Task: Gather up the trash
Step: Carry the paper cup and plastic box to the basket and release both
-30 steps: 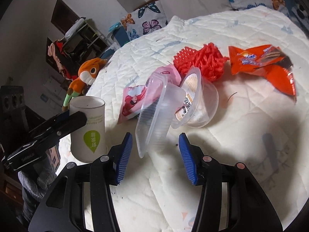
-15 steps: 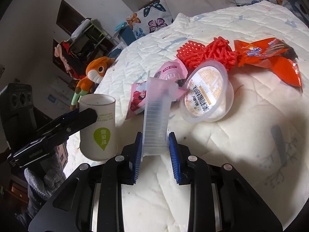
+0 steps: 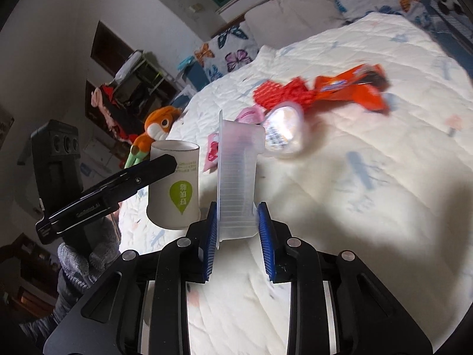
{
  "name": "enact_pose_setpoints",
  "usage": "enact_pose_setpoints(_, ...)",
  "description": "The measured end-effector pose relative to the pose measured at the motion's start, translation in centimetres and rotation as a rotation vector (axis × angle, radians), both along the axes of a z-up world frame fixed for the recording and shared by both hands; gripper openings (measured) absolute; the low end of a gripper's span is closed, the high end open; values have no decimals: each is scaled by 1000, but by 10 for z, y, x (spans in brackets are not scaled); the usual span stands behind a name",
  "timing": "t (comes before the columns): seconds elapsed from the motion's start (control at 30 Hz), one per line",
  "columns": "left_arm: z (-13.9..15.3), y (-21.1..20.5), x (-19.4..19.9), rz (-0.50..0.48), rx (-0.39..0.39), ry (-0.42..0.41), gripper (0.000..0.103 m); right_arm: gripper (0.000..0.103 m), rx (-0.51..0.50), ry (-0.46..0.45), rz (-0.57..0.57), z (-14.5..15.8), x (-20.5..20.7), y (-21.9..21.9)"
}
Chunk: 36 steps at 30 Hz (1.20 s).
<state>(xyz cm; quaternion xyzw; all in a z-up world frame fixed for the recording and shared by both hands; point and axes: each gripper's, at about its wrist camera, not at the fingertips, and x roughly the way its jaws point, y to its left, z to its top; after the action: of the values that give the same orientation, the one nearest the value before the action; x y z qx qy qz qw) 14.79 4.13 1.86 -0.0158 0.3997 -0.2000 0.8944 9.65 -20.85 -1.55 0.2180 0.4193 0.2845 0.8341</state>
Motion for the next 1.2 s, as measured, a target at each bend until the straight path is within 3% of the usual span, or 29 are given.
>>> enact_pose_setpoints(0.63,23,-145,-19,-228,-40,-22,58,27,-53,-43,-357,11,-70,-168)
enact_pose_setpoints(0.87,33,-204,-24,-308,-61,-25,58,27,-120,-53,-500,13,-93,-227)
enact_pose_setpoints(1.2,38,-275,-26,-413,-71,-24,58,30,-211,11,-674,-6,-109,-291)
